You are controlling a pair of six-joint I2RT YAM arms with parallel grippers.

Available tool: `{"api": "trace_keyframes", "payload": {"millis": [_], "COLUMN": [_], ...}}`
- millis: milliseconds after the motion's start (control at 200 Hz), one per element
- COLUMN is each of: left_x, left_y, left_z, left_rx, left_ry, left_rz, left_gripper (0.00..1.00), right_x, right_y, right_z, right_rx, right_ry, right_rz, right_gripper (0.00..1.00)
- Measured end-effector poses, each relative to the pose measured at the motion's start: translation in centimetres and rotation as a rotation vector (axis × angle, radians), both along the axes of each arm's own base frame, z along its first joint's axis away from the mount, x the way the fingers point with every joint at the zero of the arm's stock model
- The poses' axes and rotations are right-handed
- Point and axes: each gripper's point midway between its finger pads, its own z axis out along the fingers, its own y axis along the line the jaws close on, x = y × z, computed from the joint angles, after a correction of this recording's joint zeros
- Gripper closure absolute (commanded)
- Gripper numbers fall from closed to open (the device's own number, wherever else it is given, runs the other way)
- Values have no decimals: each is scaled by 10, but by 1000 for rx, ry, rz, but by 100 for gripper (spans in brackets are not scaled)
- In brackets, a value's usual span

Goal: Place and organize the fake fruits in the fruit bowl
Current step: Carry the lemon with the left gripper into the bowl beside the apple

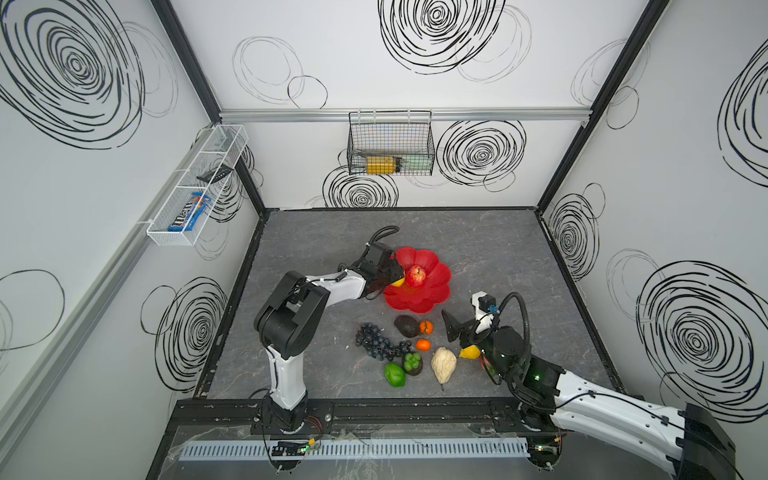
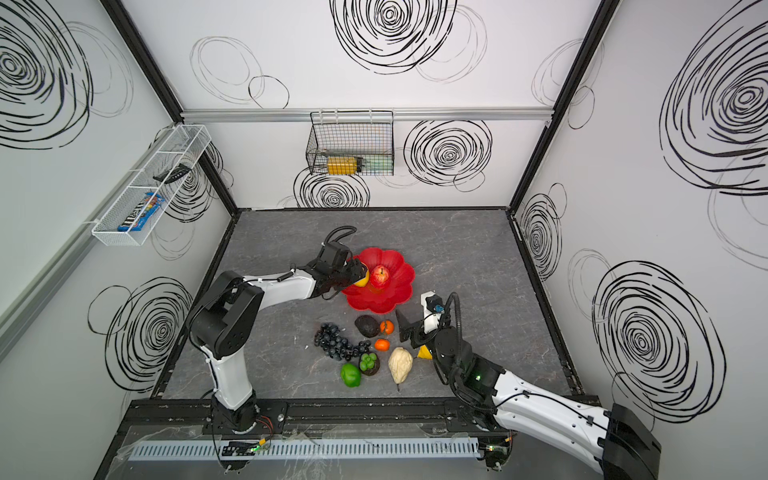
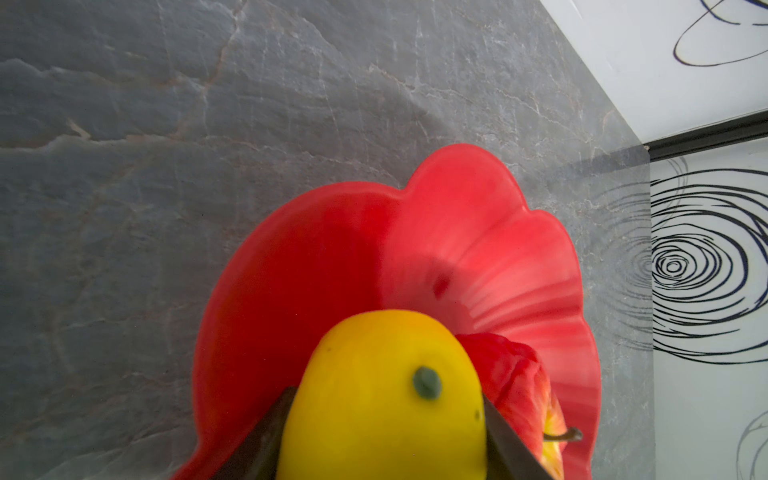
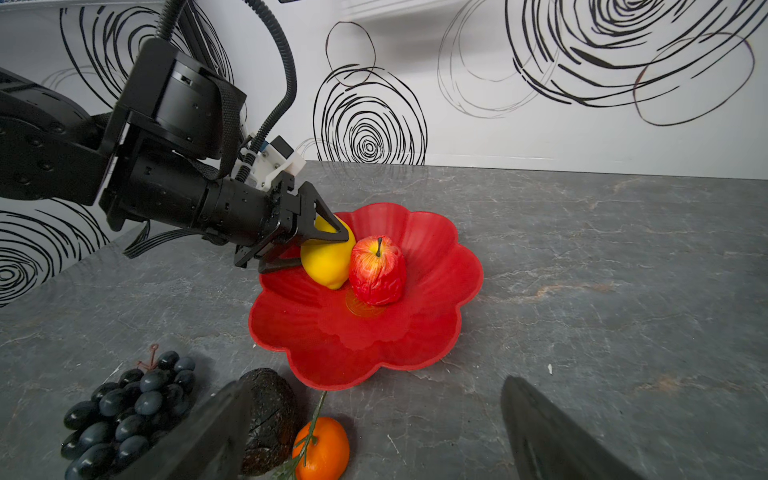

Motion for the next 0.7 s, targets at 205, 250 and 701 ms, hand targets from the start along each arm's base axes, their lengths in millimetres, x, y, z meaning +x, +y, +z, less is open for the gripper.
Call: {"api": "trace_keyframes", "payload": {"millis": [205, 250, 701], "left_x": [2, 2, 6], "left_y": [-1, -1, -3], "left_z": [-2, -3, -3], "left_rx": [-15, -21, -64], "left_ry": [9, 11, 21], "left_rz": [18, 23, 71], "left_gripper": [39, 40, 37], "right_x": [0, 0, -1], "right_y": [0, 0, 0], "right_z": [1, 1, 3], "right_rx": [5, 6, 11], "right_ry": [-2, -2, -5], "right_rz": [3, 3, 7], "right_gripper": [3, 3, 3]}}
